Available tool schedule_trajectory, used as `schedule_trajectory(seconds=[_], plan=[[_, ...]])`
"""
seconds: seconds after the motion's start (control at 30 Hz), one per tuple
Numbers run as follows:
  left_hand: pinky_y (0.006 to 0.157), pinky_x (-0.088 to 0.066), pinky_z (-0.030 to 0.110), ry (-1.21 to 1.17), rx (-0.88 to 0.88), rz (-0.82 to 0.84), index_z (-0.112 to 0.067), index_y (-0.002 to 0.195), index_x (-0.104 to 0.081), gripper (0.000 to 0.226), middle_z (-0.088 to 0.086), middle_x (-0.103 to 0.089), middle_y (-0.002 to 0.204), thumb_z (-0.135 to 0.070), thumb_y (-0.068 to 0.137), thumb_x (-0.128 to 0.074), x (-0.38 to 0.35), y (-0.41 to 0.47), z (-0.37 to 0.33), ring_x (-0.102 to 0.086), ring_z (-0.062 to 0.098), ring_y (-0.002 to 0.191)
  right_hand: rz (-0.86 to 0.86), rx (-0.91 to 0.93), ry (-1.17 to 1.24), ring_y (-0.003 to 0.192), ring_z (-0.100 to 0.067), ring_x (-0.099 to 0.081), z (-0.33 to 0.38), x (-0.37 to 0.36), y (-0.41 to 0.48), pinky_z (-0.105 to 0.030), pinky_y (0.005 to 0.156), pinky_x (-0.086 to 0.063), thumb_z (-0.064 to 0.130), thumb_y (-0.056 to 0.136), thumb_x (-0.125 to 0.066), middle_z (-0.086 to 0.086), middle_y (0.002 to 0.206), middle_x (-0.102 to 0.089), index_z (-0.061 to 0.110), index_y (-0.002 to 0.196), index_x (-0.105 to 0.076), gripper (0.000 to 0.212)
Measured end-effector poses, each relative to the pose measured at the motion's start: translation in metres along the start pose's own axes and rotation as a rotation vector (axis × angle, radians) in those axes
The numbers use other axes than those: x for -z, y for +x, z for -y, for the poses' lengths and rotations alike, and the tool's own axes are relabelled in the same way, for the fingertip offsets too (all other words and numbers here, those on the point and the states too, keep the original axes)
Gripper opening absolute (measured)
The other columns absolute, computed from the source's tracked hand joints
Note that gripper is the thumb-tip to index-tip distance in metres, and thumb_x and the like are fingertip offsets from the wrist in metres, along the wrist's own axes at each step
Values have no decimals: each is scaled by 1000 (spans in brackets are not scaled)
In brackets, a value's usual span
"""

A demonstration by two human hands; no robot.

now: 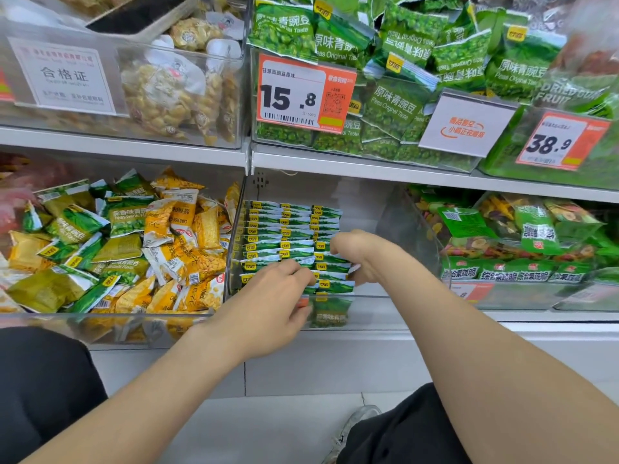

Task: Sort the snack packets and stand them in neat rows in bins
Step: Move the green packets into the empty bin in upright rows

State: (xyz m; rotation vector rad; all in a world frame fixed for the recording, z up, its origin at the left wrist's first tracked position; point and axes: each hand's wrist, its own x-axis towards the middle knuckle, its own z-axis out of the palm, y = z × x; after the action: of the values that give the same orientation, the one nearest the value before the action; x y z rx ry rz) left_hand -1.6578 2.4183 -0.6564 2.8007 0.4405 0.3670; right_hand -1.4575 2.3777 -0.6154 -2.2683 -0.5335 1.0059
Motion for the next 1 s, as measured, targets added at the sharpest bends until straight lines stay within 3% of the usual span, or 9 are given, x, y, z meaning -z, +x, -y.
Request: schedule_trajectory(seconds=[0.13,0.2,0.43,0.57,0.67,0.73,0.8,0.87,1.0], plan=[[104,-45,37,0,-24,5,-23,139,-55,39,-3,-55,125,-32,101,-56,0,0,2,-52,20,122,-37,-7,-72,148,-39,-39,10,-14,11,-50,116,-41,17,109,-36,-17,169,-26,5,163,-25,56],[104,-45,37,-1,-37,6,-23,139,-55,38,-3,-55,126,-32,102,-56,0,-1,3,-51,20,123,5,-9,-122,149,-38,-40,11,-12,7,-52,118,-41,16,108,-40,-16,170,-26,7,162,-28,57],[107,-42,31,-30,-70,-7,-25,143,-52,41,-5,-51,131,-28,102,-56,3,-6,6,-47,16,126,76,-103,-484,93,-40,-78,-4,18,-21,-51,90,-63,32,112,-33,-25,131,-63,16,164,-25,55],[105,-43,32,-30,-82,-11,-25,141,-54,38,-5,-51,129,-27,103,-56,3,-7,8,-47,17,124,203,-125,-101,87,-47,-77,-13,14,-32,-58,79,-64,7,108,-37,-34,149,-46,3,155,-30,47],[107,-43,34,-35,-84,-27,-25,139,-54,37,-4,-47,135,-25,102,-57,1,-7,7,-46,18,127,239,-110,-42,91,-47,-77,-19,16,-29,-57,89,-62,8,104,-43,-36,132,-59,0,143,-39,40],[108,-45,36,-60,-91,-53,-24,138,-55,37,-4,-41,142,-24,101,-58,0,-10,7,-43,19,132,60,-15,-309,82,-36,-79,-17,24,-32,-48,89,-64,21,104,-51,-28,109,-72,2,129,-51,32],[107,-46,36,-55,-103,-96,-22,136,-56,33,-3,-41,143,-25,102,-57,3,-14,6,-42,19,134,-143,181,-499,69,-32,-73,-11,25,-39,-46,82,-64,24,99,-51,-21,89,-73,1,100,-62,25],[96,-52,37,-26,-91,-223,-20,123,-64,23,-3,-51,129,-25,102,-57,12,-18,4,-50,17,123,-263,368,-468,76,-38,-69,1,16,-51,-45,80,-61,22,96,-51,-21,84,-73,0,92,-68,28],[58,-51,38,-64,125,-633,-19,93,-67,8,-8,-56,94,-23,96,-61,49,-30,12,-57,15,80,-264,632,-321,70,-17,-66,31,-24,-84,-14,58,-48,16,96,-53,-10,77,-76,22,94,-76,24]])
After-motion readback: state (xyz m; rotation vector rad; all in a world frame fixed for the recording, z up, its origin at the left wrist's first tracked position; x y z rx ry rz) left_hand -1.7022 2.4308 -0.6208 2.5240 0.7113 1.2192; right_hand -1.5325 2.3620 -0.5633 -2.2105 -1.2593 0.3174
